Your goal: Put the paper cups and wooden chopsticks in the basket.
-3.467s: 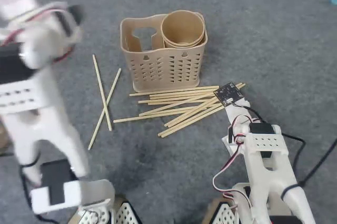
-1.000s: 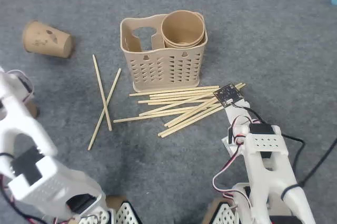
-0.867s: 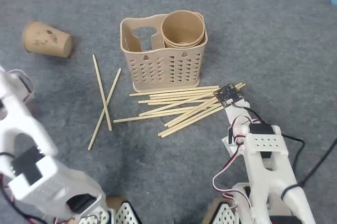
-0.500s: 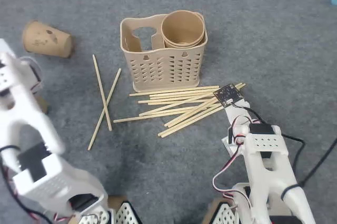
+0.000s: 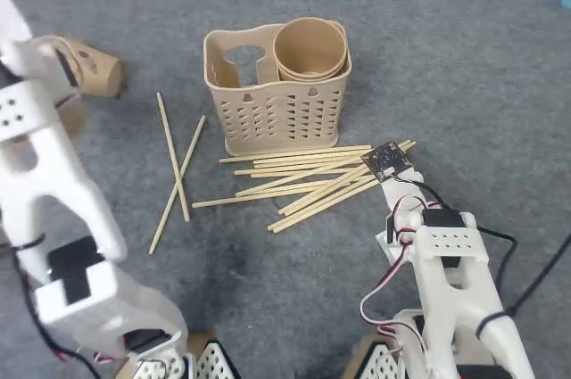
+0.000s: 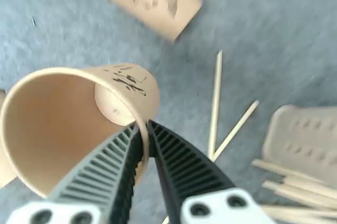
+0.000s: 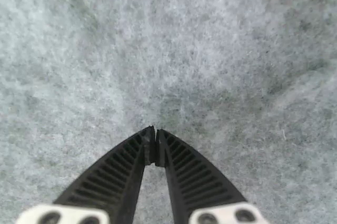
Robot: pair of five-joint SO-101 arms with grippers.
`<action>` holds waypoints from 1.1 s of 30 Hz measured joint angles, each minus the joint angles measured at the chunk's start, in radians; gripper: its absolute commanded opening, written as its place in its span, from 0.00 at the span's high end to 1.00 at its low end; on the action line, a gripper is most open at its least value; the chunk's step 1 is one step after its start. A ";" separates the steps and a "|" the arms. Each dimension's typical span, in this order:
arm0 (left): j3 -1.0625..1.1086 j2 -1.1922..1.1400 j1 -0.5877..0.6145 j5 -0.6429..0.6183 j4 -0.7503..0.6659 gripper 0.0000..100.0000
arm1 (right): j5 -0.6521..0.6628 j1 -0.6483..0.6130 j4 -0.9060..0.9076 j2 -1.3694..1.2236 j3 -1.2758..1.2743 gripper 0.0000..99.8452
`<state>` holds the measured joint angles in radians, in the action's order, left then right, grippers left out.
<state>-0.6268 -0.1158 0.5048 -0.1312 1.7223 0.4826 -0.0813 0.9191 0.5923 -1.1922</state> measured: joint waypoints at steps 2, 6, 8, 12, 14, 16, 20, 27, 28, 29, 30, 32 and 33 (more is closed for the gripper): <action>-0.041 0.054 -0.052 -0.003 0.000 0.99 | 0.000 0.000 0.000 0.000 0.000 0.99; -0.094 0.143 -0.209 -0.011 0.000 0.99 | 0.000 0.000 0.000 0.000 0.000 0.99; -0.127 0.158 -0.301 -0.026 0.000 0.99 | 0.000 0.000 0.000 0.000 0.000 0.99; -0.216 0.160 -0.470 -0.086 0.000 0.99 | 0.000 0.000 0.000 0.000 0.000 0.99; -0.247 0.161 -0.540 -0.100 -0.031 0.99 | 0.000 0.000 0.000 0.000 0.000 0.99; -0.265 0.164 -0.594 -0.117 -0.075 0.99 | 0.000 0.000 0.000 0.000 0.000 0.99; -0.287 0.166 -0.680 -0.164 -0.164 0.99 | 0.000 0.000 0.000 0.000 0.000 0.99; -0.258 0.166 -0.833 -0.199 -0.305 0.99 | 0.000 0.000 0.000 0.000 0.000 0.99; -0.236 0.166 -0.850 -0.199 -0.322 0.99 | 0.000 0.000 0.000 0.000 0.000 0.99; -0.209 0.166 -0.865 -0.199 -0.341 0.99 | 0.000 0.000 0.000 0.000 0.000 0.99; -0.180 0.166 -0.876 -0.199 -0.359 0.99 | 0.000 0.000 0.000 0.000 0.000 0.99; -0.112 0.166 -0.885 -0.199 -0.402 0.99 | 0.000 0.000 0.000 0.000 0.000 0.99; -0.078 0.166 -0.888 -0.199 -0.422 0.99 | 0.000 0.000 0.000 0.000 0.000 0.99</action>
<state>-0.7050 0.0499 -0.3836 -0.3307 1.3004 0.4826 -0.0813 0.9191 0.5923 -1.1922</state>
